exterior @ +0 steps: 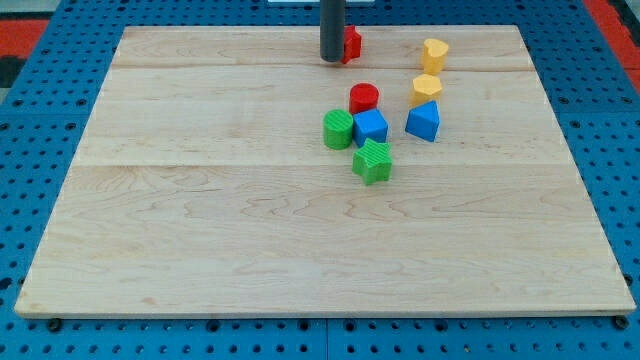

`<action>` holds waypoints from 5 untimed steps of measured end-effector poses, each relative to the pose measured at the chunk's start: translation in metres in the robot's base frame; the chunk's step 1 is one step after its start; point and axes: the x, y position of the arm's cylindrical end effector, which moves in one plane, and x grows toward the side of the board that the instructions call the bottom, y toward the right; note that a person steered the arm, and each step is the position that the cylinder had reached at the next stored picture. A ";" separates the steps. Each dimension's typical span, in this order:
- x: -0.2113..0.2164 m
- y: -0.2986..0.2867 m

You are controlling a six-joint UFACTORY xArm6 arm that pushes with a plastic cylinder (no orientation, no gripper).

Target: Move the red star to the top right of the yellow heart

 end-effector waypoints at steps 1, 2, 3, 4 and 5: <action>-0.007 -0.028; -0.023 -0.038; -0.028 0.026; -0.028 0.050; -0.029 0.046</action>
